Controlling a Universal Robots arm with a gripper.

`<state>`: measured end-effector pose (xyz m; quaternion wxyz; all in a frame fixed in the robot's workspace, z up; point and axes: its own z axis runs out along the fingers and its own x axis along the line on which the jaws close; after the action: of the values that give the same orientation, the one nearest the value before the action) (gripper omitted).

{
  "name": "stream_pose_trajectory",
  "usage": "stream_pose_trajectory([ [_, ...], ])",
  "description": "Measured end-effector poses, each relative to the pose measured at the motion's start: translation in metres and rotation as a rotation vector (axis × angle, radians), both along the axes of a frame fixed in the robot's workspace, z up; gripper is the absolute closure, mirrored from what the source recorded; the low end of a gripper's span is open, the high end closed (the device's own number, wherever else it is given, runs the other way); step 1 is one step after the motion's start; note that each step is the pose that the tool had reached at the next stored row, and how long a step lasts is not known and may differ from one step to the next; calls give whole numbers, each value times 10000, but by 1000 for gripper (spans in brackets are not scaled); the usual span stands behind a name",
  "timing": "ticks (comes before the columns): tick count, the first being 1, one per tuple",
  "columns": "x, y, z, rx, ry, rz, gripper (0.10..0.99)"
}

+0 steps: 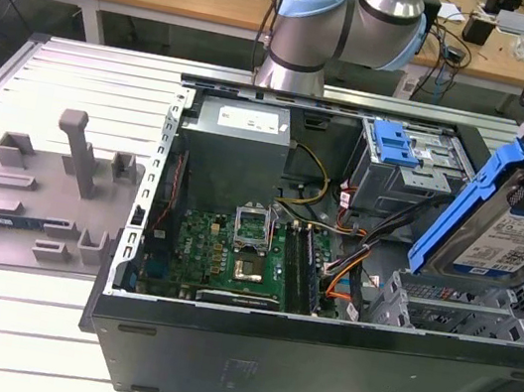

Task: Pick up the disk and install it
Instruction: 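Insert the disk into the insertion slot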

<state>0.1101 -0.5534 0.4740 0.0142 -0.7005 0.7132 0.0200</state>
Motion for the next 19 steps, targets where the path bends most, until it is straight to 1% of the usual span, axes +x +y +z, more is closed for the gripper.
stream_pose_trajectory([
  [4,11,-9,-13,-3,0,-2,718],
  [11,18,-24,-56,-1,0,-1,718],
  [19,21,-29,-100,-1,0,-1,718],
])
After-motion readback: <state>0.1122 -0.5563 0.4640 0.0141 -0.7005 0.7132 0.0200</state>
